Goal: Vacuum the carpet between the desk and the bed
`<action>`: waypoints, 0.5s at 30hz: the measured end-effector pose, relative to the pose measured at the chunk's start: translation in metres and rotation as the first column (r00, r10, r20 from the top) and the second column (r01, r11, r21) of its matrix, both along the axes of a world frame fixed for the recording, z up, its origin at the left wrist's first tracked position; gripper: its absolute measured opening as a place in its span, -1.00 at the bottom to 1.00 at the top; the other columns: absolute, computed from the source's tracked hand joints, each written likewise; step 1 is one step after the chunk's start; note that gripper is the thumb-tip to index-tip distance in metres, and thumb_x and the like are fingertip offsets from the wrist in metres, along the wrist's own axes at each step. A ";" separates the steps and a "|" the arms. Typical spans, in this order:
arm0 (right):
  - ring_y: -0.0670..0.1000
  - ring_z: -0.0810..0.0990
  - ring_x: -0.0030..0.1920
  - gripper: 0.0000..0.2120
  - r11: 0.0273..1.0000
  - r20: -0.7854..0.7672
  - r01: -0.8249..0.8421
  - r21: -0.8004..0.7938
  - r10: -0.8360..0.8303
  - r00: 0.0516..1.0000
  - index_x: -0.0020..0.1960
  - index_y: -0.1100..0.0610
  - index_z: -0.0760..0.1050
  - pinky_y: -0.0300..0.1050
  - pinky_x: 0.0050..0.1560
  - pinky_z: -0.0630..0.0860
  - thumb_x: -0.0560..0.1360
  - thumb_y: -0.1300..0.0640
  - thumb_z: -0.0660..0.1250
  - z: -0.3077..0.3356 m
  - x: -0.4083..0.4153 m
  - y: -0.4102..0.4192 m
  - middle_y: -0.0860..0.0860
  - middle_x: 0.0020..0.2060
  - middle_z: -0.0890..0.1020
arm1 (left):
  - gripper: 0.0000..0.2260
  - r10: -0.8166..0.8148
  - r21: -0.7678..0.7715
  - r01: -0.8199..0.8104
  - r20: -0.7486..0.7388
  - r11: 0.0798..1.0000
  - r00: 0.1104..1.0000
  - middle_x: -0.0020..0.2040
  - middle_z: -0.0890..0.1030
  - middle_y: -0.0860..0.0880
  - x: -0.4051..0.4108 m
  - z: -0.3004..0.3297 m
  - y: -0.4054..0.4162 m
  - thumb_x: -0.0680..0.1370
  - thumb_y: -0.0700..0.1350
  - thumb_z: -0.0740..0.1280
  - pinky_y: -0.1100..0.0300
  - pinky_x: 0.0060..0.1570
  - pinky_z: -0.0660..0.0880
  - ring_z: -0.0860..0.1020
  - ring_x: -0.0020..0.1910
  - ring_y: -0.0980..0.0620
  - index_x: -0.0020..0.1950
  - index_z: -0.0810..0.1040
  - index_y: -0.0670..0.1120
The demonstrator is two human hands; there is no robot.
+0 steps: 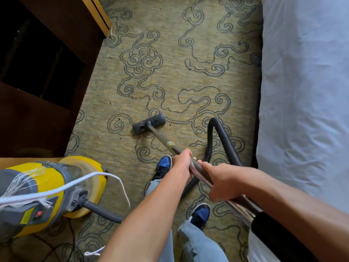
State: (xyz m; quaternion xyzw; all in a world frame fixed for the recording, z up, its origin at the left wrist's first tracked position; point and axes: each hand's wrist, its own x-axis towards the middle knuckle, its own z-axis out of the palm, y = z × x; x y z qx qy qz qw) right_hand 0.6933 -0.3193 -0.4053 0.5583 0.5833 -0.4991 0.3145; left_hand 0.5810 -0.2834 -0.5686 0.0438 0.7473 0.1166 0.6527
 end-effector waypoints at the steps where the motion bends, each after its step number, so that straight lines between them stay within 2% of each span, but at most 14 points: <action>1: 0.12 0.57 0.07 0.03 0.999 -0.017 0.034 -0.022 -0.034 0.999 0.68 -0.05 -0.22 -0.11 -0.01 0.47 0.45 0.05 0.39 -0.007 0.005 0.003 0.11 0.13 0.56 | -0.64 0.017 0.004 -0.017 -0.005 1.000 1.000 -0.19 0.65 -0.18 0.001 -0.006 0.002 0.33 -0.14 0.35 -0.15 -0.05 0.66 0.68 -0.18 -0.17 0.10 0.52 -0.19; 3: 0.09 0.55 0.03 0.06 0.994 -0.054 0.094 -0.052 -0.097 0.994 0.68 -0.08 -0.22 -0.11 0.01 0.49 0.43 0.05 0.42 -0.020 0.007 0.006 0.07 0.07 0.51 | -0.62 0.009 0.007 -0.009 -0.027 1.000 1.000 -0.14 0.66 -0.18 -0.002 -0.016 0.003 0.32 -0.13 0.34 -0.13 -0.12 0.67 0.69 -0.18 -0.17 0.13 0.52 -0.19; 6: 0.11 0.59 0.05 0.08 0.980 -0.109 0.193 -0.050 -0.198 0.974 0.68 -0.11 -0.20 -0.08 0.09 0.57 0.41 0.06 0.45 -0.046 -0.003 0.004 0.10 0.11 0.55 | -0.79 -0.007 0.033 0.008 -0.039 0.999 0.999 -0.24 0.58 -0.17 -0.013 -0.031 0.016 0.44 -0.20 0.32 0.11 -0.42 0.59 0.60 -0.43 -0.11 0.05 0.49 -0.22; 10: 0.14 0.58 0.09 0.05 0.958 -0.200 0.286 -0.025 -0.286 0.937 0.68 -0.04 -0.11 -0.07 0.13 0.56 0.40 0.05 0.48 -0.074 -0.031 0.034 0.14 0.26 0.58 | -0.78 -0.068 0.092 0.077 -0.097 0.993 0.993 -0.33 0.50 -0.15 -0.043 -0.055 0.058 0.38 -0.21 0.32 0.10 -0.31 0.54 0.53 -0.42 -0.09 0.00 0.46 -0.21; 12: 0.16 0.61 0.12 -0.04 0.950 -0.221 0.311 0.001 -0.303 0.927 0.63 -0.01 0.09 0.00 0.20 0.57 0.36 0.02 0.51 -0.084 -0.041 0.058 0.11 0.22 0.61 | -0.83 -0.093 0.100 0.103 -0.101 0.990 0.991 -0.36 0.49 -0.14 -0.053 -0.055 0.083 0.38 -0.20 0.31 0.10 -0.32 0.54 0.54 -0.47 -0.08 -0.07 0.44 -0.18; 15: 0.12 0.64 0.03 -0.27 0.952 -0.240 0.305 0.019 -0.292 0.926 0.44 0.01 0.33 0.00 0.13 0.60 0.33 0.02 0.52 -0.090 -0.057 0.105 0.04 0.07 0.64 | -0.81 -0.104 0.119 0.116 -0.109 0.986 0.989 -0.34 0.52 -0.15 -0.068 -0.056 0.130 0.30 -0.17 0.32 0.04 -0.25 0.57 0.57 -0.41 -0.10 -0.13 0.44 -0.16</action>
